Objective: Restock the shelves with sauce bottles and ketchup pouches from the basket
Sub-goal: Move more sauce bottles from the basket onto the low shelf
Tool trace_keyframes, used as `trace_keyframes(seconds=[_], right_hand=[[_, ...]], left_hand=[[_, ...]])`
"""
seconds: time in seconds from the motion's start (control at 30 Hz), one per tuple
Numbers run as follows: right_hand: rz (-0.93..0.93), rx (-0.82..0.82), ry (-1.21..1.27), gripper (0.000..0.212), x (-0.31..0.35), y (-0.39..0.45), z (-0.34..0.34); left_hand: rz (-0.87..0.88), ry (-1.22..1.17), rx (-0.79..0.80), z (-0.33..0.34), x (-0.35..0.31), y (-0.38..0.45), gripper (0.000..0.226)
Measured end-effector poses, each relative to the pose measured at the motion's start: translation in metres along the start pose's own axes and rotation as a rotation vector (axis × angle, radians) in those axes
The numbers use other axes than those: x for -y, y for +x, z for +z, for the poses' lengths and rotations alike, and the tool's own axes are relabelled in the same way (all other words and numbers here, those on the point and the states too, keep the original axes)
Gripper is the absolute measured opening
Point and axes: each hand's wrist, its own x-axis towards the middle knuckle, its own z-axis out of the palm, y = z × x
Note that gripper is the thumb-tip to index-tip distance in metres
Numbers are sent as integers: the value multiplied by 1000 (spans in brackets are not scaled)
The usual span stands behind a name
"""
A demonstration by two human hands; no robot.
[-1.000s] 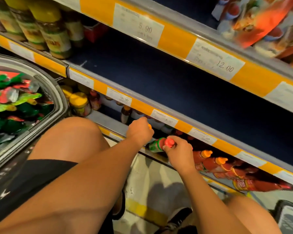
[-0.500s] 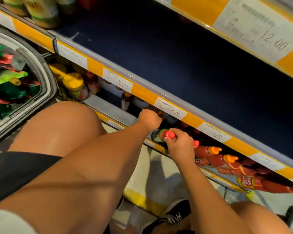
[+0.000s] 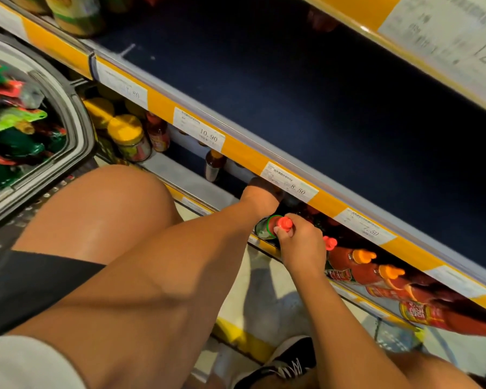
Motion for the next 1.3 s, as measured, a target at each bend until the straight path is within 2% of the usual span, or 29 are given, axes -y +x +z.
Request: trace_keyframes(seconds=[0.13, 0.33, 0.43, 0.7, 0.93, 1.1, 1.3], right_hand=[[16, 20, -30, 12, 1, 2, 2], [7, 50, -56, 11, 1, 9, 9], [16, 59, -56, 10, 1, 13, 13], [33, 68, -77, 13, 2, 18, 12], [43, 103, -46, 3, 2, 18, 10], [93, 200, 44, 36, 0, 16, 7], [132, 147, 100, 47, 2, 14, -12]], left_hand=[[-38, -96, 8, -3, 4, 1, 27], [-16, -74, -31, 1, 6, 1, 28], [-46, -143, -38, 2, 8, 3, 27], [-87, -243, 26, 1, 8, 4, 28], [-135, -290, 33, -3, 4, 0, 26], [-173, -358, -14, -12, 2, -9, 25], [-272, -446, -42, -24, 1, -23, 20]])
